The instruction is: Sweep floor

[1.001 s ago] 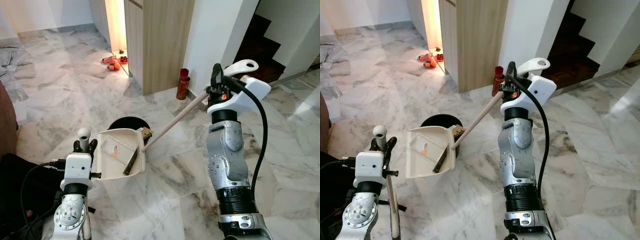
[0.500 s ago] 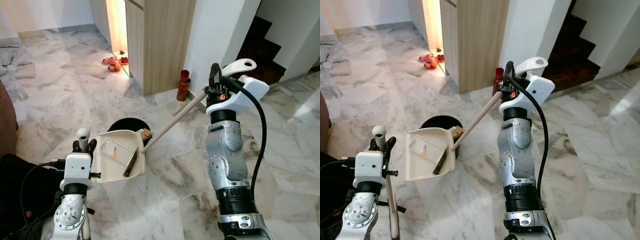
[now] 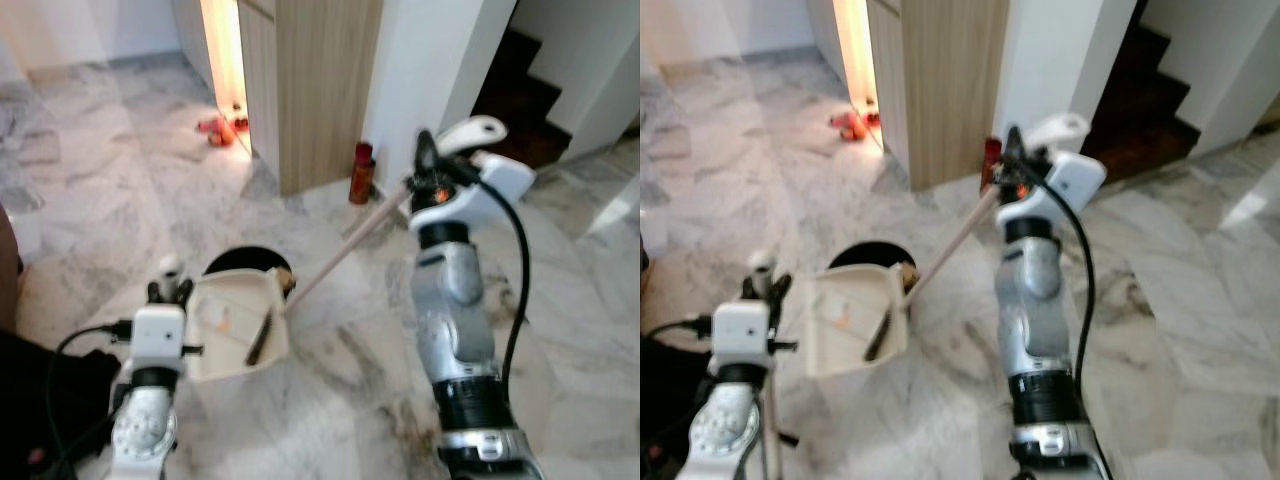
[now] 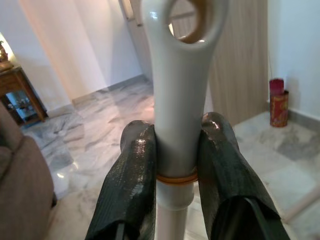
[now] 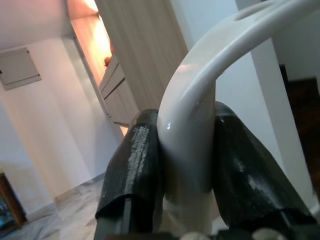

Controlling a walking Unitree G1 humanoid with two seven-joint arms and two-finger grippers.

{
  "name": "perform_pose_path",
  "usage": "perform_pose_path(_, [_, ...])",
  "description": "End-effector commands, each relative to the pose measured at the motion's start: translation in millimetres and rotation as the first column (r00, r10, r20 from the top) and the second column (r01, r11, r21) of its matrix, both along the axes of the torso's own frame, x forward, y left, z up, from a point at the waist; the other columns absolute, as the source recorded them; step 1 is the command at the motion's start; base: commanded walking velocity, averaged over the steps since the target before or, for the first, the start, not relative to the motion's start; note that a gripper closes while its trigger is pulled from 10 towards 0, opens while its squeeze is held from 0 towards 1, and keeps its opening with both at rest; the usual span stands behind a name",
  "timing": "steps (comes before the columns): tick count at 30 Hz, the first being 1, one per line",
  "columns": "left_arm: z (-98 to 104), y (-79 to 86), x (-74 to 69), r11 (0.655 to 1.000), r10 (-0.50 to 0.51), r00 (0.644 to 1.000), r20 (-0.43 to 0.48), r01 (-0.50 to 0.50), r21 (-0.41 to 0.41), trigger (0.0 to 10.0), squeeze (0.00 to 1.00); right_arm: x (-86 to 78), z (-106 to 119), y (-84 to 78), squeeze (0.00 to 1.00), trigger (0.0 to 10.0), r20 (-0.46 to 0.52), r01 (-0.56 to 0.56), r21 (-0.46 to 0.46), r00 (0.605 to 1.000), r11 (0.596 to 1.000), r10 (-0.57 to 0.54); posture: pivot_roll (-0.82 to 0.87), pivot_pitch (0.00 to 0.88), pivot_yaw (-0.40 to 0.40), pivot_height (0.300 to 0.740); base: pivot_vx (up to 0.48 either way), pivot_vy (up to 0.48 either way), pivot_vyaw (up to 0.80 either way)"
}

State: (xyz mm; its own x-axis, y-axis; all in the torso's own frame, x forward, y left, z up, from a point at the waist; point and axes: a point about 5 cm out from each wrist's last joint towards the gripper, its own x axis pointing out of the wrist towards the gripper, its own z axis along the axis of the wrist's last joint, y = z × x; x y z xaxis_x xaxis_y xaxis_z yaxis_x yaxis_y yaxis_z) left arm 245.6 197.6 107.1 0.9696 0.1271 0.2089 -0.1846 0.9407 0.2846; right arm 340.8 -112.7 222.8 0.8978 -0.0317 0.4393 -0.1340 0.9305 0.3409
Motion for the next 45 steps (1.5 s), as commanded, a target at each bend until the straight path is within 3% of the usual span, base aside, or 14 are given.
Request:
perform_pose_path(1, [8.9,4.7,0.9,1.000,0.011,0.999,0.043,-0.012,0.020,10.0,0.00,-2.8,19.5,10.5,0.00,10.0,0.084,-0.034,0.031,0.996,0.999,0.031,0.11,0.047,-0.069,0.740,0.304,0.000,0.47])
perform_pose_path(12, [12.5,4.9,2.1,1.000,0.021,0.998,0.060,-0.022,0.018,10.0,0.00,-2.8,20.3,11.7,0.00,10.0,0.089,-0.042,0.031,0.995,0.999,0.039,0.11,0.048,-0.072,0.740,0.302,0.000,0.66])
perform_pose_path(45, [16.4,3.3,5.7,1.000,0.015,0.996,0.088,-0.017,0.017,10.0,0.00,-2.7,23.7,14.5,0.00,10.0,0.106,-0.064,0.053,0.993,0.997,0.058,0.11,0.014,-0.069,0.740,0.343,0.000,0.00])
